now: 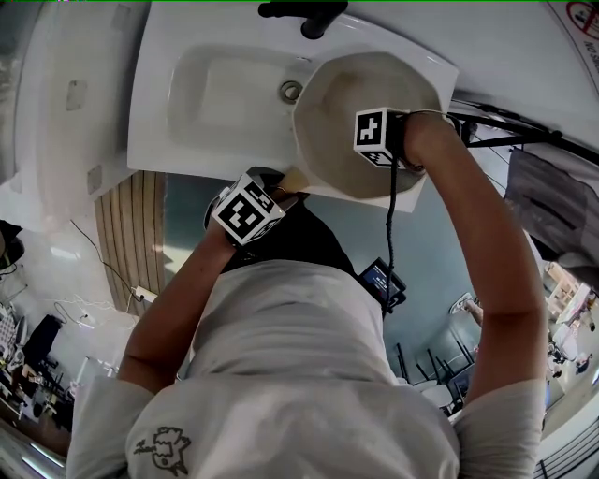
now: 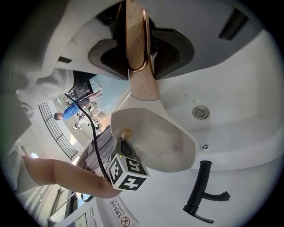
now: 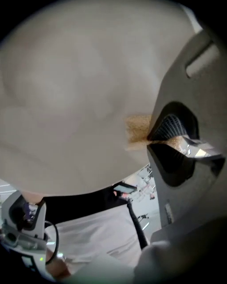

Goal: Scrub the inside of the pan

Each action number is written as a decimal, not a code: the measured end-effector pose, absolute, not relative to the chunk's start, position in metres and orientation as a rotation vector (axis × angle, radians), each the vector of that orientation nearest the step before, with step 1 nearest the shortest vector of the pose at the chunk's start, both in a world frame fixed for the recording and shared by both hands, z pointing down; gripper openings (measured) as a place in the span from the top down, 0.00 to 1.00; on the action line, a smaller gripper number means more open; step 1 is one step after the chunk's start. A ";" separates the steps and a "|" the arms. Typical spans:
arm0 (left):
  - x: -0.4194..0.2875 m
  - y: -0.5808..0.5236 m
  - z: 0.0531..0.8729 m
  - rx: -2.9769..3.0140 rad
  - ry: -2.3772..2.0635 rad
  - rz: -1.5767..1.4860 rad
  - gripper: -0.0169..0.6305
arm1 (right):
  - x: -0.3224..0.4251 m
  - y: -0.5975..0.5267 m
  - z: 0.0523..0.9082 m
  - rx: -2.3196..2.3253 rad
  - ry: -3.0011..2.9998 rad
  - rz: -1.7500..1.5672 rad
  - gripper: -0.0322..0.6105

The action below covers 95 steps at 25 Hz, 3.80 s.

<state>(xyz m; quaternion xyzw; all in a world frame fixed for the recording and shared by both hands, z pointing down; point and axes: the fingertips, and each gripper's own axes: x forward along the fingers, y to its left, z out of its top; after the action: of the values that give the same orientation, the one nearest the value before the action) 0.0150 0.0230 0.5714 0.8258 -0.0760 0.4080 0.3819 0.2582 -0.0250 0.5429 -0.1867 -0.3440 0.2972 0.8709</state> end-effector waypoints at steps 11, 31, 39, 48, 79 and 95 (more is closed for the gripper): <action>0.015 0.021 0.571 2.117 -0.186 1.051 0.69 | 0.282 -0.127 0.565 -0.061 -0.689 0.005 0.91; 0.014 0.021 0.573 2.114 -0.192 1.071 0.69 | 0.166 -0.245 0.548 0.270 -1.236 -0.727 0.91; 0.013 0.020 0.574 2.118 -0.198 1.082 0.69 | 0.130 -0.232 0.586 0.230 -1.370 -0.750 0.91; 0.011 0.020 0.577 2.129 -0.190 1.087 0.69 | 0.079 -0.184 0.618 0.090 -1.640 -0.635 0.90; 0.015 0.022 0.573 2.122 -0.198 1.082 0.69 | 0.168 0.000 0.610 -0.367 -1.201 1.007 0.91; 0.013 0.021 0.574 2.128 -0.203 1.086 0.69 | 0.254 -0.155 0.616 0.066 -0.889 0.079 0.91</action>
<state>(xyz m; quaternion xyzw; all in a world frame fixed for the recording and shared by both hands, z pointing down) 0.0127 0.0206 0.5740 0.8268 -0.0789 0.4219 0.3636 0.2536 -0.1550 0.6160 0.0317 -0.4297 0.0380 0.9016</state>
